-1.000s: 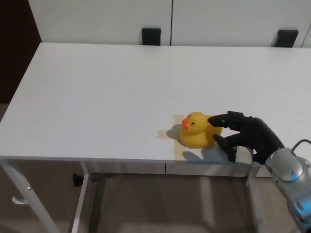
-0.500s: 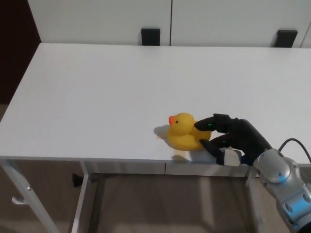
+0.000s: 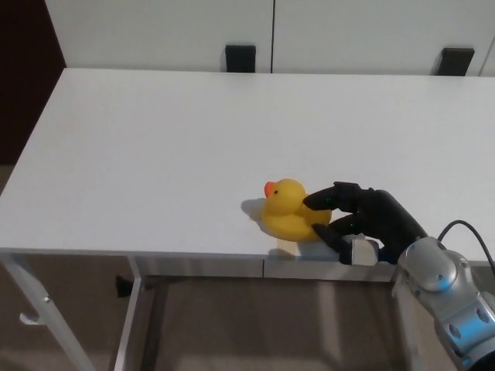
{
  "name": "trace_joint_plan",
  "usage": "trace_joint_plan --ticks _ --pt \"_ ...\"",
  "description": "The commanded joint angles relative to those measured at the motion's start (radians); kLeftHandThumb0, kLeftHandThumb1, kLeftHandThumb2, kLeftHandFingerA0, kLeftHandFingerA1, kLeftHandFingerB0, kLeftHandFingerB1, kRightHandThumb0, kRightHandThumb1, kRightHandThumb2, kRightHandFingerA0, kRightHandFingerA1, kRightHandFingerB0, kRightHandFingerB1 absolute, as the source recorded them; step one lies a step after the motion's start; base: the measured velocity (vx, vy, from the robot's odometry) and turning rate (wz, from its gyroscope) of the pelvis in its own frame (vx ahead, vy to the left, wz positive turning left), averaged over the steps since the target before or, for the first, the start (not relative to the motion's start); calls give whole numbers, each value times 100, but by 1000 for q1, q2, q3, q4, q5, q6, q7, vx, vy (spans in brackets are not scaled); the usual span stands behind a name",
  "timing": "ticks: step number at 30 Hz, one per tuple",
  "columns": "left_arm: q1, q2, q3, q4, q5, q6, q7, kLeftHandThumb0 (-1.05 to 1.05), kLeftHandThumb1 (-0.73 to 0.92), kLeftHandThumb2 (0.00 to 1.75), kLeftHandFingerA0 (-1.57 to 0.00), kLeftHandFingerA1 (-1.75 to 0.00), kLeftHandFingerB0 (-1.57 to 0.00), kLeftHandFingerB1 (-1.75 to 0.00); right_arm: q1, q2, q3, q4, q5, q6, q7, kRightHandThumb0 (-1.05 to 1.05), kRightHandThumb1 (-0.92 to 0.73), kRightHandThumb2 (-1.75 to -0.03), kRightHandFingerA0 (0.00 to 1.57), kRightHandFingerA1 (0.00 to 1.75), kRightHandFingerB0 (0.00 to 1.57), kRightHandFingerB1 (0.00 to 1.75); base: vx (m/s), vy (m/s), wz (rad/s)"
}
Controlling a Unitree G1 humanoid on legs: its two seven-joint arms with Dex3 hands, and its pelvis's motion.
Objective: The robot uses its right hand to push the yellow duck toy to the center of the white desk.
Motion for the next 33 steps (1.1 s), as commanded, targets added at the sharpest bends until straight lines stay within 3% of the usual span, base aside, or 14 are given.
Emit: trace_joint_plan --ticks 1,8,9,11,12,13,14,21,22,27,28,29,31,33 --pt "6 3 9 3 -6 -10 2 -17 67 67 -88 -76 -83 -60 52 -13 -59 -106 47 -55 8 -66 -81 -63 53 71 40 50 0 0 0" --pt "13 9 -5 1 9 -17 2 -18 67 65 -86 -74 -81 -58 118 2 -117 -257 72 -87 -25 -62 -77 -63 58 59 41 45 0 0 0" --pt "12 10 -7 1 10 -16 2 -17 66 67 -86 -76 -81 -59 146 10 -153 -343 88 -114 -48 -60 -61 -98 48 65 34 57 0 0 0" --pt "11 10 -8 1 11 -15 2 -17 66 67 -86 -76 -81 -59 180 20 -195 -447 106 -140 -72 -60 -61 -98 48 65 34 57 0 0 0" --pt "11 10 -6 3 9 -15 2 -15 64 70 -87 -75 -83 -57 191 16 -218 -511 108 -141 -79 -57 -77 -63 50 50 37 44 0 0 0" --pt "11 11 -5 4 7 -15 2 -15 64 70 -87 -75 -83 -57 197 13 -233 -551 106 -139 -82 -57 -77 -63 50 50 37 44 0 0 0" --pt "13 15 -9 3 11 -17 3 -17 66 65 -86 -74 -81 -58 222 10 -263 -642 103 -129 -92 -64 -62 -98 51 61 35 53 0 0 0" --pt "15 16 -6 2 7 -17 -2 -19 66 66 -86 -74 -81 -59 393 -22 -455 -1000 141 -83 -74 -65 -64 -99 50 57 36 51 0 0 0" --pt "16 15 -7 1 6 -20 -1 -19 66 67 -86 -72 -81 -59 443 -43 -525 -1074 173 -65 -47 -62 -79 -65 60 45 42 34 0 0 0" --pt "12 17 -6 0 5 -17 -1 -17 65 68 -86 -76 -84 -62 499 -78 -644 -1097 217 -88 -19 -52 -79 -64 64 46 43 37 0 0 0" --pt "9 18 -4 0 4 -15 -3 -17 65 68 -86 -76 -84 -62 529 -93 -706 -1105 242 -98 -8 -52 -79 -64 64 46 43 37 0 0 0" --pt "2 20 2 2 -3 -7 -6 -18 68 69 -88 -74 -83 -60 587 -126 -863 -1081 332 -108 19 -48 -75 -64 75 49 45 41 0 0 0" --pt "-8 22 11 5 -11 2 -8 -18 68 69 -88 -74 -83 -60 658 -164 -1060 -1045 454 -109 53 -48 -75 -64 75 49 45 41 0 0 0" --pt "-1 23 8 4 -8 -5 -8 -19 67 69 -87 -73 -78 -58 691 -181 -1136 -956 460 -132 47 -48 -70 -62 84 52 49 42 0 0 0"
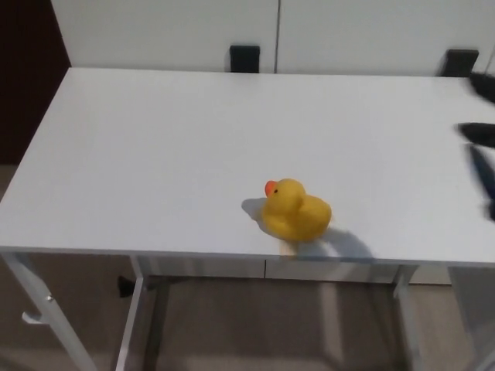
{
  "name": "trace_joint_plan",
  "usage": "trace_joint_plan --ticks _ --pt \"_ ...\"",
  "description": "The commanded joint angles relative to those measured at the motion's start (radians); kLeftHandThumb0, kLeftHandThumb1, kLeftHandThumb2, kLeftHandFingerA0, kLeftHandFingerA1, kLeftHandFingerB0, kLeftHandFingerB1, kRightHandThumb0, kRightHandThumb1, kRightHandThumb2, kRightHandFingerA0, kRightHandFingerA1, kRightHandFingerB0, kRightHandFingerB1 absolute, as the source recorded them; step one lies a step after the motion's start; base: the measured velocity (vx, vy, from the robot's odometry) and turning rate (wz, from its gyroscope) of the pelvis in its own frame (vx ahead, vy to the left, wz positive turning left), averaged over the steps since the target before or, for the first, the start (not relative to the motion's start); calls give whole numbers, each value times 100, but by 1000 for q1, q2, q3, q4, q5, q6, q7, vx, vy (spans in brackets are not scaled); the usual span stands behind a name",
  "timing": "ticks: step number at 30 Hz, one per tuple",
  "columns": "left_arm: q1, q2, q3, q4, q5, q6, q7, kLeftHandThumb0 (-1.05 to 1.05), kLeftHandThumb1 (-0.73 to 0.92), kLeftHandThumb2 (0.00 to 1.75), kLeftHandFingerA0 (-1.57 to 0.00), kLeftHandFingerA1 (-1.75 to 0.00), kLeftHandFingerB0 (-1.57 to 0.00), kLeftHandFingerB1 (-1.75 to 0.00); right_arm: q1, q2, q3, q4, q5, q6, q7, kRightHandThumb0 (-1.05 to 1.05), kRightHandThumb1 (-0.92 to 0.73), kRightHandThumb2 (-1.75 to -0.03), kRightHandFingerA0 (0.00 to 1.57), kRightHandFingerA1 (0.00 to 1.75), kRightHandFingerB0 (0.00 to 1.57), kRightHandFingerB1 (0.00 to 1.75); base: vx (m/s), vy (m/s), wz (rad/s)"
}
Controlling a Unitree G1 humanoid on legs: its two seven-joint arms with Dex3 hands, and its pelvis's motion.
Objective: The robot uses its right hand to push the yellow duck toy to the center of the white desk.
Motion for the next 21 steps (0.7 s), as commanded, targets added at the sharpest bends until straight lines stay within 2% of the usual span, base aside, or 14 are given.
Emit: trace_joint_plan --ticks 1,2,4,9,10,11,13,17,18,19,21 --pt "0 24 12 3 -6 -10 -8 -19 67 69 -87 -73 -78 -58 303 -156 -690 5 358 -90 69 -48 -70 -62 84 52 49 42 0 0 0" --pt "6 24 9 3 -3 -14 -6 -20 68 67 -86 -73 -78 -56 337 -166 -756 91 362 -97 54 -40 -70 -61 77 59 45 49 0 0 0" --pt "15 23 6 3 -1 -19 -3 -19 69 66 -86 -74 -80 -57 367 -172 -819 202 357 -99 22 -38 -69 -60 74 59 43 51 0 0 0" --pt "16 25 8 5 -2 -16 -4 -18 70 66 -86 -73 -79 -56 366 -170 -844 339 312 -89 -54 -35 -71 -61 72 59 41 53 0 0 0" --pt "14 24 10 5 -4 -12 -2 -18 69 66 -87 -73 -81 -57 356 -170 -835 456 302 -129 -82 -22 -70 -61 65 55 40 48 0 0 0" --pt "14 24 10 5 -4 -12 -2 -18 69 66 -87 -73 -81 -57 356 -170 -835 456 302 -129 -82 -22 -70 -61 65 55 40 48 0 0 0" --pt "13 23 13 7 -6 -8 1 -20 71 64 -88 -72 -80 -55 343 -179 -802 685 263 -204 -117 -20 -70 -62 61 56 38 47 0 0 0" --pt "21 20 13 6 -7 -20 2 -19 70 66 -87 -72 -81 -58 343 -195 -754 861 204 -279 -129 -16 -66 -64 58 56 36 47 0 0 0" --pt "21 18 16 7 -9 -21 4 -18 70 67 -86 -70 -79 -57 338 -188 -751 889 249 -176 -59 -31 -71 -60 56 68 35 53 0 0 0" --pt "21 18 16 7 -9 -21 4 -18 70 67 -86 -70 -79 -57 338 -188 -751 889 249 -176 -59 -31 -71 -60 56 68 35 53 0 0 0" --pt "20 16 20 10 -13 -21 5 -19 69 67 -86 -71 -79 -57 329 -187 -750 931 319 -24 46 -29 -72 -60 55 68 35 51 0 0 0"
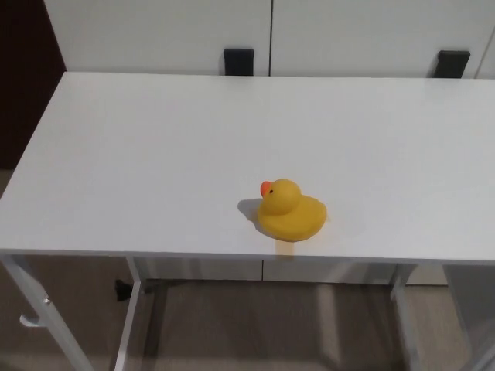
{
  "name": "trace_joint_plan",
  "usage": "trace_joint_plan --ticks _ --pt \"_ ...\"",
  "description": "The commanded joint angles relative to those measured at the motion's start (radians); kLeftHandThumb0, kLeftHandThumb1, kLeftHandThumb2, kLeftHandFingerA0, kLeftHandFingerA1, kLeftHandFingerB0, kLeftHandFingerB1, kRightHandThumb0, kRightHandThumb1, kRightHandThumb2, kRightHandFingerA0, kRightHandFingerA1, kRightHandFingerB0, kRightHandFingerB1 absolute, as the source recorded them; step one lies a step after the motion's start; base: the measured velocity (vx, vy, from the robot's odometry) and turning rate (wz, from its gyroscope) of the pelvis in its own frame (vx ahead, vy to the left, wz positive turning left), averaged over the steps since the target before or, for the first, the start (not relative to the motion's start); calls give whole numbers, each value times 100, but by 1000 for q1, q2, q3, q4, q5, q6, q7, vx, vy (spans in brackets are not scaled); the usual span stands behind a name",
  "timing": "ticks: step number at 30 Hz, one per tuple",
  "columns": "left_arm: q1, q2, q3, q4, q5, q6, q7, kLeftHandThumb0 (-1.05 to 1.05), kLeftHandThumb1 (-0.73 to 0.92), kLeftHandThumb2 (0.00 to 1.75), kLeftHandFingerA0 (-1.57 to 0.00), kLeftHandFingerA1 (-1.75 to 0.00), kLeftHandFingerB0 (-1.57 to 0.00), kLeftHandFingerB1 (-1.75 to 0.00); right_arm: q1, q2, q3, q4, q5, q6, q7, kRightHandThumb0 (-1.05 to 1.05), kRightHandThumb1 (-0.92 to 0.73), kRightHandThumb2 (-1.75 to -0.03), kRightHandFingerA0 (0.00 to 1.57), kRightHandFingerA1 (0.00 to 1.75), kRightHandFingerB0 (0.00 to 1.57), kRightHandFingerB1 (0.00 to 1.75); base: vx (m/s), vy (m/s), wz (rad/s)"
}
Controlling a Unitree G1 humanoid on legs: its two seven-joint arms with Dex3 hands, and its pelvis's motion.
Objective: The robot uses its right hand to push the yellow duck toy to the center of the white desk.
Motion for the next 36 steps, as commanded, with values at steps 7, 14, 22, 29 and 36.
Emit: trace_joint_plan --ticks 7,14,22,29,36 --pt "20 15 26 5 -20 -20 1 -22 70 64 -88 -74 -81 -57 25 -82 -16 756 86 -41 64 -22 -75 -63 56 62 42 49 0 0 0" --pt "3 17 33 4 -25 -11 4 -16 69 71 -87 -73 -81 -60 -7 -125 57 904 63 -176 141 -6 -60 -88 86 56 71 55 0 0 0" --pt "5 24 32 -2 -17 -13 8 -19 69 64 -87 -71 -81 -56 24 -161 192 988 -13 -437 158 6 -50 -102 104 61 85 57 0 0 0" --pt "-8 30 37 -3 -18 -17 -1 -16 67 69 -87 -74 -81 -60 -2 -177 200 1082 10 -496 76 7 -49 -99 115 73 89 59 0 0 0" --pt "-10 19 39 -1 -15 -13 -3 -18 68 67 -86 -72 -79 -57 -5 -215 229 1137 21 -488 85 9 -43 -106 108 67 90 61 0 0 0"
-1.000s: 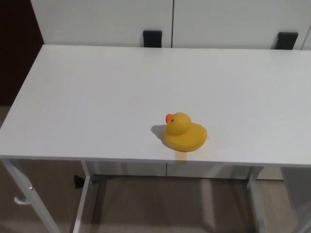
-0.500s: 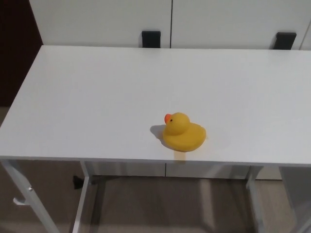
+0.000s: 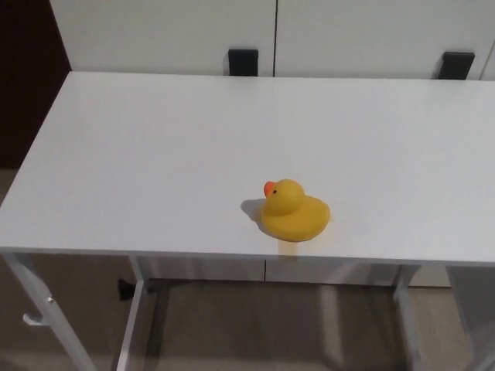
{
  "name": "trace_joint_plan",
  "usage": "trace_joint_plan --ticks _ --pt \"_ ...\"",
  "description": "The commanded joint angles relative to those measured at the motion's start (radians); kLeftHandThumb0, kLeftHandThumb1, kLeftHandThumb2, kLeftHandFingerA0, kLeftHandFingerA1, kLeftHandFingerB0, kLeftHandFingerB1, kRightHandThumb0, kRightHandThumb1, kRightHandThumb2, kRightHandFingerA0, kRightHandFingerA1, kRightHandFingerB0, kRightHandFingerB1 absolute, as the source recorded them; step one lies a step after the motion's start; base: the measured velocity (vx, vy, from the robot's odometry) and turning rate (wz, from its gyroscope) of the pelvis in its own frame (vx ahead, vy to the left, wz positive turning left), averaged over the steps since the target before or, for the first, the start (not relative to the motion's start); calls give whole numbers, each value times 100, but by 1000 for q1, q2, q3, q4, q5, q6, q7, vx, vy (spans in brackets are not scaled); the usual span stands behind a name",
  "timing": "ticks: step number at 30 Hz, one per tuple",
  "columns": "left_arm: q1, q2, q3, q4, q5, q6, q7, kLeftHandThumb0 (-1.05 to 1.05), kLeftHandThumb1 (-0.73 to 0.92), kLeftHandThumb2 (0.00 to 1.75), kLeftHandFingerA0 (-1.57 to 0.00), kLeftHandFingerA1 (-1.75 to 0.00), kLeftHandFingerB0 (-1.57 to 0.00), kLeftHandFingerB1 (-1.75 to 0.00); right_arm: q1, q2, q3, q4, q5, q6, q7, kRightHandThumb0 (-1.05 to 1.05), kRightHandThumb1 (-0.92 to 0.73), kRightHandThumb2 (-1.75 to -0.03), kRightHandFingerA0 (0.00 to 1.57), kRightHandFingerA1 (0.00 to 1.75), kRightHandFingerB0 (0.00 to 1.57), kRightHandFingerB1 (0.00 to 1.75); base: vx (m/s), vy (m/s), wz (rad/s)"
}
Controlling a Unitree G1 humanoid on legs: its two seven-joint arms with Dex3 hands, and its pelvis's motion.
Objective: The robot uses its right hand to push the yellow duck toy to the center of the white desk.
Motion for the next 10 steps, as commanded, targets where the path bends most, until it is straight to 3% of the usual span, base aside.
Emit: trace_joint_plan --ticks 1,6,8,10 --pt "-8 18 11 0 -8 -11 -3 -18 68 67 -86 -72 -79 -57 -3 -105 49 116 -9 -218 3 9 -43 -106 108 67 90 61 0 0 0" --pt "-10 13 14 3 -9 -7 0 -17 68 69 -86 -69 -80 -58 -5 -120 71 159 -2 -235 1 13 -42 -107 110 67 88 61 0 0 0" --pt "-13 12 23 0 -16 -9 -2 -17 62 65 -86 -72 -85 -60 -15 -129 77 187 19 -240 -3 6 -47 -94 106 65 85 59 0 0 0" --pt "-13 12 23 0 -16 -9 -2 -17 62 65 -86 -72 -85 -60 -15 -129 77 187 19 -240 -3 6 -47 -94 106 65 85 59 0 0 0"
